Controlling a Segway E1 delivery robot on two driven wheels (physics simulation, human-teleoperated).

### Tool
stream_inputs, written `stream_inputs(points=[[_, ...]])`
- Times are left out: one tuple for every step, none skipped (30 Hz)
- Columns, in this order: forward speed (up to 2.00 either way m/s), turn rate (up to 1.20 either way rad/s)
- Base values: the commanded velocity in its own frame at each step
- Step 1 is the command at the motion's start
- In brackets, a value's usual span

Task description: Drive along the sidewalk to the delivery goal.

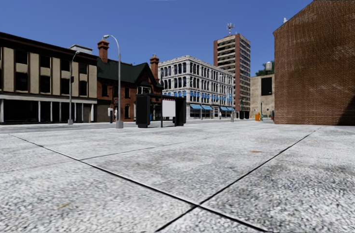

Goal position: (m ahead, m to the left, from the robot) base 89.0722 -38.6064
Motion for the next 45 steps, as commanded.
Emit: stream_inputs(points=[[2.00,0.86],[2.00,0.86],[2.00,0.86],[2.00,0.86],[2.00,0.86],[2.00,0.86],[2.00,0.86],[2.00,0.86],[2.00,0.86],[2.00,0.86],[2.00,0.86],[2.00,0.86],[2.00,0.86],[2.00,0.86],[2.00,0.86],[2.00,0.86],[2.00,0.86],[2.00,0.86],[2.00,0.86],[2.00,0.86],[2.00,0.86],[2.00,0.86],[2.00,0.86],[2.00,0.86],[2.00,0.86],[2.00,0.86],[2.00,0.86],[2.00,0.86],[2.00,0.86],[2.00,0.86],[2.00,0.86],[2.00,0.86],[2.00,0.86],[2.00,0.86],[2.00,0.86],[2.00,0.86],[2.00,0.86],[2.00,0.86],[2.00,0.86],[2.00,0.86],[2.00,0.86],[2.00,0.86],[2.00,0.86],[2.00,0.86],[2.00,0.86]])
